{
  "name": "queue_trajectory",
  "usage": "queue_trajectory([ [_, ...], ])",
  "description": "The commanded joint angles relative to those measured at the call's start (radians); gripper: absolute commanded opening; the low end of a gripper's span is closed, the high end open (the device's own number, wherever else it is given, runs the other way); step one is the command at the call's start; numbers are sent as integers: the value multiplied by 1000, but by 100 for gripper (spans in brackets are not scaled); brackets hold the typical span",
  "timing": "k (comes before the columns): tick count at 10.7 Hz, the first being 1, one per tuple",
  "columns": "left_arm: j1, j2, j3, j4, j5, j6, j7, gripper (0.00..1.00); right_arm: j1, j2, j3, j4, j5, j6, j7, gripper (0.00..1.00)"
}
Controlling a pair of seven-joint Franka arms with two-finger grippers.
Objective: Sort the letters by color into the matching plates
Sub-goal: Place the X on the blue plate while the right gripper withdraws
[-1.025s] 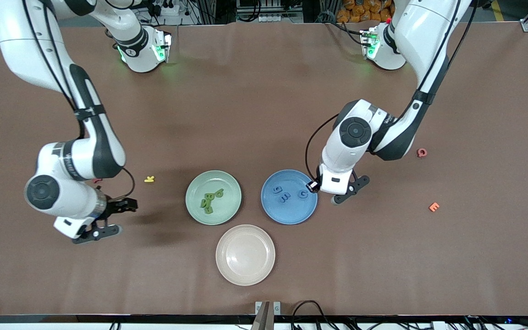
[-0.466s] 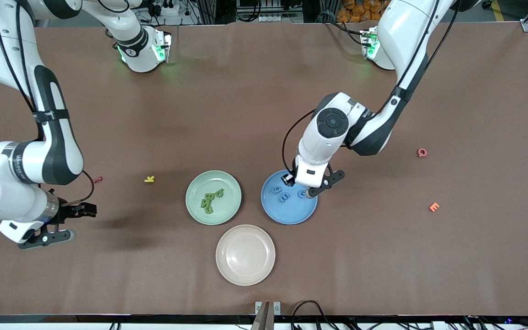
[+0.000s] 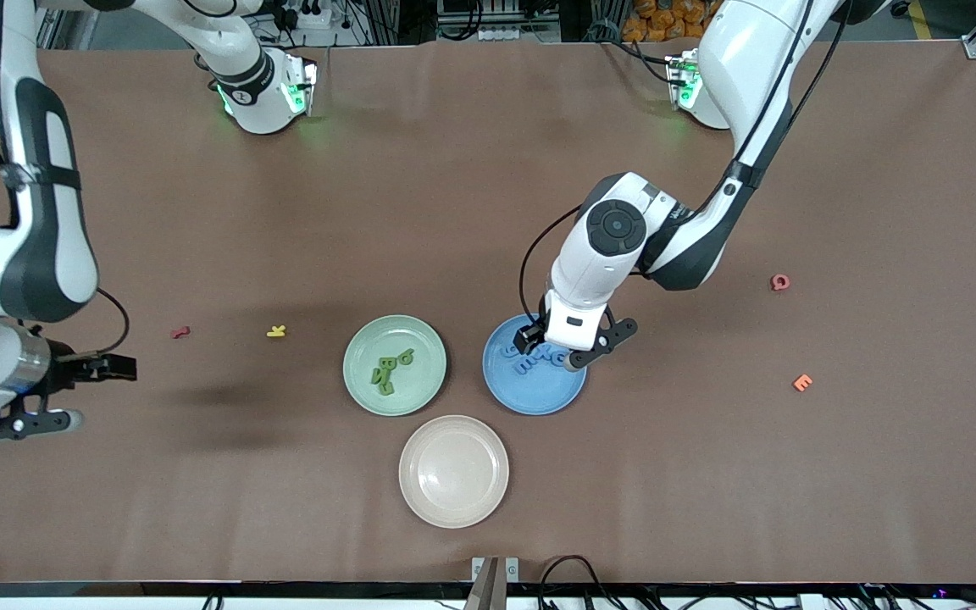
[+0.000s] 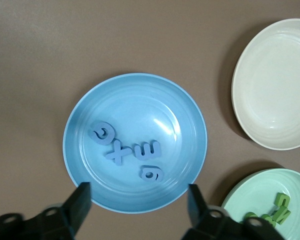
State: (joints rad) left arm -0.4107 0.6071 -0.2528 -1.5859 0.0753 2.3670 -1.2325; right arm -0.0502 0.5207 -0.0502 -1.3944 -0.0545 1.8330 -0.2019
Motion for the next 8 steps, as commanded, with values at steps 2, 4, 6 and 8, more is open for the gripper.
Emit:
queue_trajectory([
  [2,12,8,15,21,-12,-23,45,100,24,-163,6,-20,24,-232,185,100],
  [4,42,-9,15,23,-8,-127,224,100,62,-232,7,-26,24,-306,248,100],
  [6,75,-29,15,23,-6,-205,374,100,98,-316,7,-47,24,-349,291,100],
  [8,114,-52,15,27,-6,-277,494,100,130,-411,7,-84,24,-389,291,100],
])
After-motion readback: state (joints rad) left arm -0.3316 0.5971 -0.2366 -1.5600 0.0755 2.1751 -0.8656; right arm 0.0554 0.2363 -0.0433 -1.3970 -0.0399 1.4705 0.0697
